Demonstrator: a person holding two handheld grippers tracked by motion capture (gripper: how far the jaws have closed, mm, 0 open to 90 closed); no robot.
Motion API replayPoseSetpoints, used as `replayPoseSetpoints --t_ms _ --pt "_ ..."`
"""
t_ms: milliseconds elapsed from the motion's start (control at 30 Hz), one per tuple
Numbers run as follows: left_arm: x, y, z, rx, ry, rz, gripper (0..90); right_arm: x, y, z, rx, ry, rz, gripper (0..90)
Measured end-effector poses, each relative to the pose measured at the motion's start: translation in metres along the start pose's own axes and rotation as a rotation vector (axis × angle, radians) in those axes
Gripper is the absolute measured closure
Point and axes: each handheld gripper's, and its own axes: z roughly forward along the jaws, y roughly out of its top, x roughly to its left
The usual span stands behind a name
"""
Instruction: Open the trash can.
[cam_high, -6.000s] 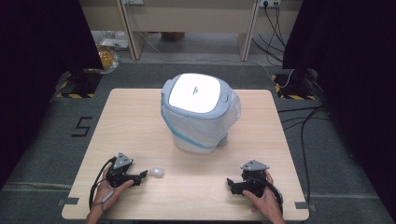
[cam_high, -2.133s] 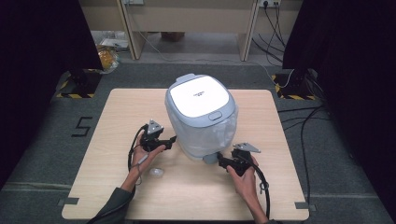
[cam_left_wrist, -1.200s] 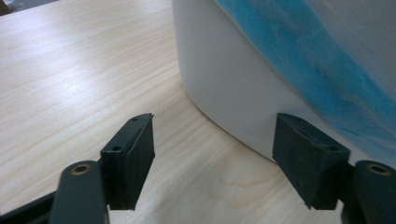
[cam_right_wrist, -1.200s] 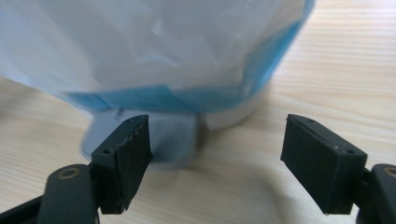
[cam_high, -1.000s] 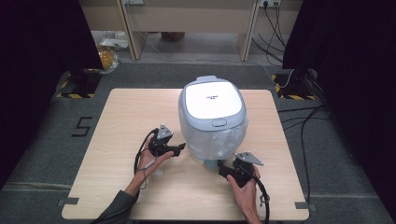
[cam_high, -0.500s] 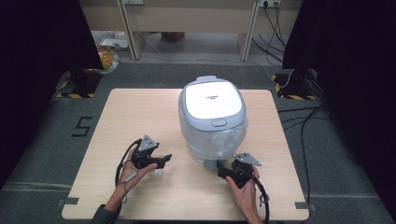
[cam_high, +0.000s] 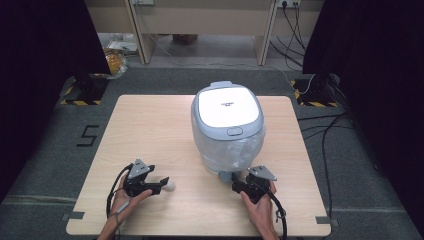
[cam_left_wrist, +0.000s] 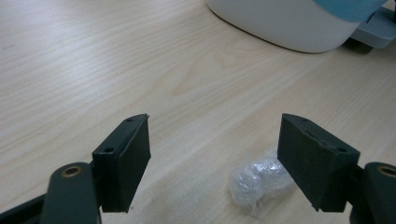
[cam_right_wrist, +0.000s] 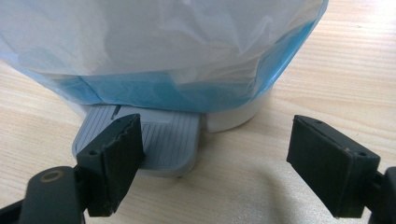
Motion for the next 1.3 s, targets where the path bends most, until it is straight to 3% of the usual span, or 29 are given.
replayPoseSetpoints --t_ms 167,533,667,1000,1167,1300 --pt "-0.003 -0.006 -0.004 0.001 0.004 0.016 24.8 0.0 0.0 0.0 0.001 -0.002 -0.004 18.5" --pt "-0.005 -0.02 -0.013 0.005 0.012 0.006 24.3 0.001 0.0 0.001 0.016 -0.006 -0.019 18.5" --pt "-0.006 -0.022 -0.013 0.009 0.01 0.003 24.2 0.004 -0.001 0.001 -0.003 -0.028 -0.051 18.5" --pt "-0.008 -0.023 -0.013 0.014 0.018 0.017 24.2 0.007 -0.002 0.002 0.016 -0.053 -0.082 18.5" --pt "-0.009 -0.025 -0.014 0.019 0.023 0.025 24.2 0.01 -0.001 0.005 0.051 -0.073 -0.114 18.9" --pt "-0.01 -0.026 -0.016 0.02 0.027 0.034 24.2 0.01 -0.001 0.006 0.051 -0.071 -0.111 18.9"
